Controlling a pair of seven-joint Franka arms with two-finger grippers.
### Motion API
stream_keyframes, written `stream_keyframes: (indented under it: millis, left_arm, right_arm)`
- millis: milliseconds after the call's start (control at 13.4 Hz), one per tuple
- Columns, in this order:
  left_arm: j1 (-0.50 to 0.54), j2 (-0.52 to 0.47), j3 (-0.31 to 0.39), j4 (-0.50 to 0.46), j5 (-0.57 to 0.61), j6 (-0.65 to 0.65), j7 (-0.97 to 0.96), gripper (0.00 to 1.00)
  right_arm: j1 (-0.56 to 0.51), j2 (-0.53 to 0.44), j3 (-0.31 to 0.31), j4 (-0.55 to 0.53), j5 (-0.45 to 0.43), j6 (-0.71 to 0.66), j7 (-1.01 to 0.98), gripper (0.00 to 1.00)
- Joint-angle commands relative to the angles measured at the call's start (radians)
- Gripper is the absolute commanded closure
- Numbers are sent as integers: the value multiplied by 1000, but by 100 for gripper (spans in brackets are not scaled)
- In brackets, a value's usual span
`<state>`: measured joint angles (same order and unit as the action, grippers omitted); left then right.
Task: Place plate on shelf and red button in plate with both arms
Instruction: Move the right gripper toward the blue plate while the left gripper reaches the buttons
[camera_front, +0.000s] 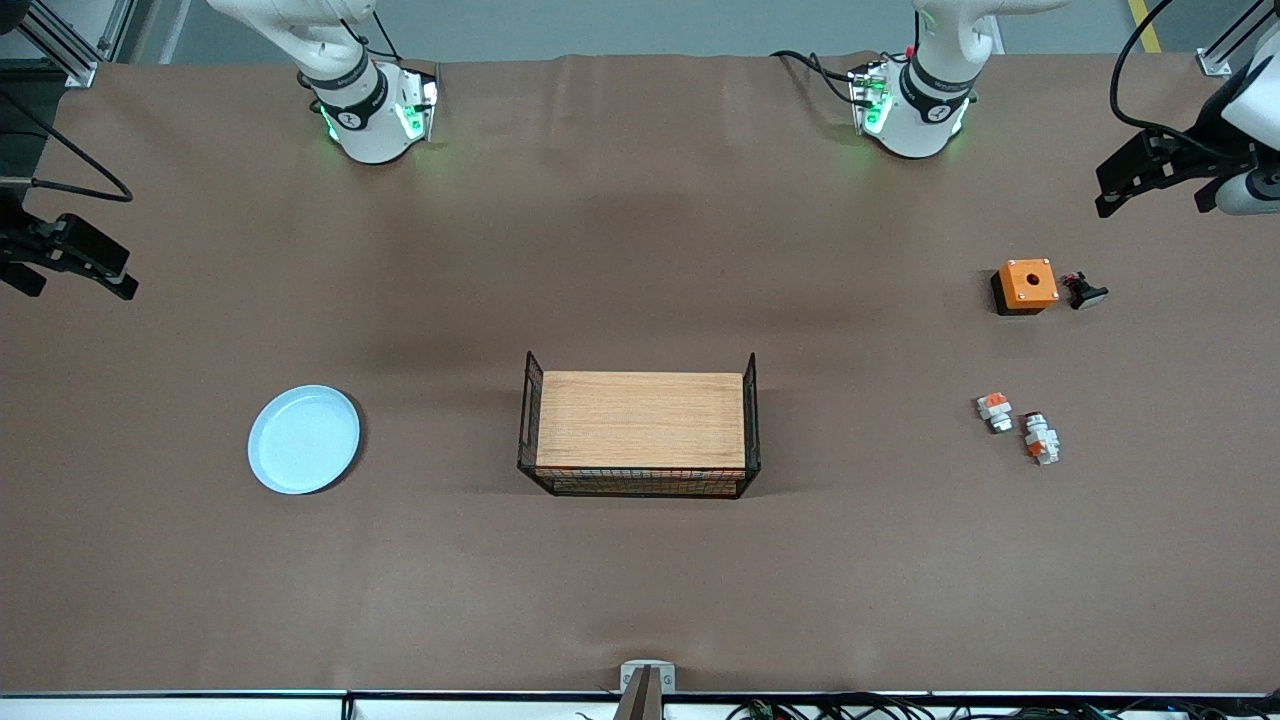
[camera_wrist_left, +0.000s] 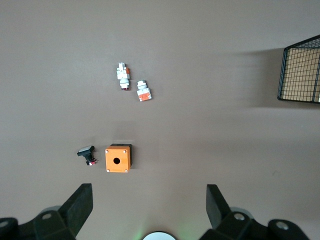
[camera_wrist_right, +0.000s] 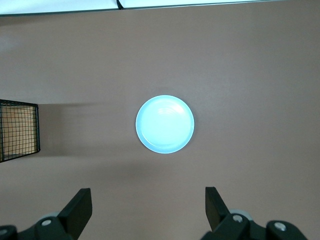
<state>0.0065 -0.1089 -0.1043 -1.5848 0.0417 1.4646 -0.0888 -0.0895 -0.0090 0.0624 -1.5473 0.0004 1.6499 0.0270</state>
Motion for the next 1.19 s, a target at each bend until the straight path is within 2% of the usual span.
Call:
stream_keyframes:
  millis: [0, 298, 521, 670, 894, 968, 1117]
  left_arm:
    - [1, 2, -2, 15, -20, -38, 27, 0]
    - [15, 40, 11, 16, -19, -32, 29, 0]
    - [56, 124, 17, -20, -5, 58, 35, 0]
    - [128, 182, 17, -95, -5, 219, 41, 0]
    - [191, 296, 17, -239, -5, 538, 70, 0]
    - [193, 361, 18, -253, -5, 636, 72, 0]
    - [222, 461, 18, -262, -2, 768, 73, 0]
  right_arm:
    - [-9, 11, 8, 23, 6, -4, 5, 0]
    - [-9, 11, 8, 23, 3, -5, 2, 0]
    - [-7, 26, 8, 21, 0, -13, 1, 0]
    - [-12, 38, 8, 19, -2, -16, -2, 0]
    - [-12, 61, 7, 1, -8, -45, -1, 0]
    - [-15, 104, 7, 7, -11, -118, -2, 0]
    - [-26, 164, 5, 10, -34, -118, -1, 0]
